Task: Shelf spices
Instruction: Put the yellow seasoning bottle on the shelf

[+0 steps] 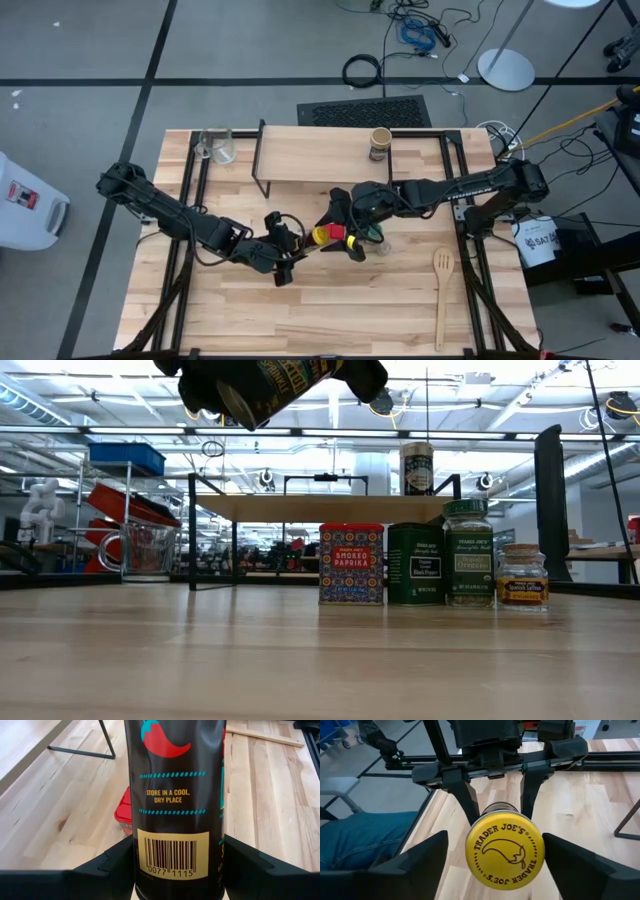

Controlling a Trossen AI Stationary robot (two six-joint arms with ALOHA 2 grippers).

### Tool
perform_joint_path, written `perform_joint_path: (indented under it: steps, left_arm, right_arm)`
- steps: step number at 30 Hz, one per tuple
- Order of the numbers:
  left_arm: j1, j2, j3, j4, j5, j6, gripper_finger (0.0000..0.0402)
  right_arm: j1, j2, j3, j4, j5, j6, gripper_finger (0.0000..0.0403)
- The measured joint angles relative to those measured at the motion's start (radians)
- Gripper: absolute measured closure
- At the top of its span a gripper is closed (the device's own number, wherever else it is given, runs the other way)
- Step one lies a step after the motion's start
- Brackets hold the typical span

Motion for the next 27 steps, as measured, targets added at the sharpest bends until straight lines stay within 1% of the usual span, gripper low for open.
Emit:
perform_joint_path:
  steps: [7,12,16,19,22,27]
  left_arm:
    - [0.000,0.000,0.000,0.001,0.002,0.000,0.0162]
    - [0.000,0.000,0.000,0.002,0.002,0.017,0.0162]
    - [0.000,0.000,0.000,0.008,0.004,0.021,0.0162]
    - [-0.001,0.000,-0.001,0.004,0.007,0.024,0.0162]
    - [0.001,-0.001,0.001,0.035,-0.001,0.024,0.0162]
    - [0.001,-0.001,0.001,0.027,-0.004,0.024,0.0162]
  right_arm:
    - [-0.007,0.000,0.000,0.000,-0.019,0.014,0.0140]
    - [-0.008,0.000,0.000,0.000,-0.020,0.026,0.0160]
    - [-0.007,0.012,0.000,0.005,-0.025,0.039,0.0163]
    - [-0.008,0.030,0.000,0.010,-0.029,0.040,0.0156]
    - [-0.015,0.048,0.000,0.006,-0.030,0.038,0.0150]
    - [-0.017,0.048,-0.002,0.009,-0.027,0.029,0.0154]
